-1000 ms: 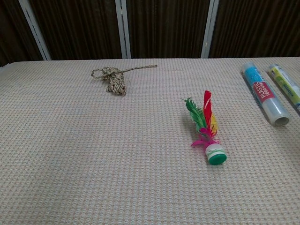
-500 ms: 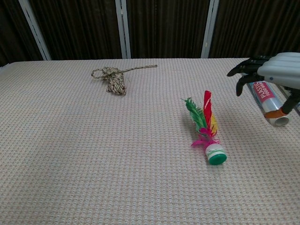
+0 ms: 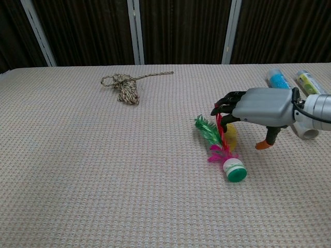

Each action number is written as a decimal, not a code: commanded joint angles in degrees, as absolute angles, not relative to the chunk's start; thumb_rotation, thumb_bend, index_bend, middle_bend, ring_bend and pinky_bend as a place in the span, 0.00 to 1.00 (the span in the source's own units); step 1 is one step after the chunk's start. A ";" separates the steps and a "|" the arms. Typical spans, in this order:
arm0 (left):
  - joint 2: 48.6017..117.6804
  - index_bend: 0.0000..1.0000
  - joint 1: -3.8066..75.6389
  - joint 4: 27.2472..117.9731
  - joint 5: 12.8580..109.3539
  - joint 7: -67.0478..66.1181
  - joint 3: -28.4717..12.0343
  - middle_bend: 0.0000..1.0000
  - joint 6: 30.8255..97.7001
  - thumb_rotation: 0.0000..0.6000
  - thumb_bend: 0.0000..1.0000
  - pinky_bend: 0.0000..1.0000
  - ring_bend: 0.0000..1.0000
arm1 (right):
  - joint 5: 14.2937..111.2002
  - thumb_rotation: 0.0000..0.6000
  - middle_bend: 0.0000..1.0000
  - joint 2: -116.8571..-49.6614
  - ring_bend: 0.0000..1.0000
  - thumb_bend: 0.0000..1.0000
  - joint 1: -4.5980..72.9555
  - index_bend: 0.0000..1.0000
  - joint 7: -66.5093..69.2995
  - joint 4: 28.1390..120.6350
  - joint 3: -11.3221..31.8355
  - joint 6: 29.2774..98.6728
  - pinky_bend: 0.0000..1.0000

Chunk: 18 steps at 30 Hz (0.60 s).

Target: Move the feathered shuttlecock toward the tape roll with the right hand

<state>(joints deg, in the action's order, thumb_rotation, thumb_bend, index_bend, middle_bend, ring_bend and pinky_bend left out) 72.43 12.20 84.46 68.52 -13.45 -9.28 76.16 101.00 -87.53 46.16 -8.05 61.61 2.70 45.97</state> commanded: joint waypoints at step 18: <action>71.25 0.00 11.61 85.19 68.80 -11.44 -9.60 0.00 77.45 0.81 0.25 0.00 0.00 | 98.37 1.00 0.06 -85.67 0.00 0.15 50.90 0.30 -16.67 68.01 3.33 43.54 0.01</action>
<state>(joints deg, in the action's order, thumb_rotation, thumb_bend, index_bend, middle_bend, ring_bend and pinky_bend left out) 71.36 11.69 85.09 68.67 -11.57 -9.67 77.35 99.01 -86.14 50.69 -15.31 66.71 3.09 43.83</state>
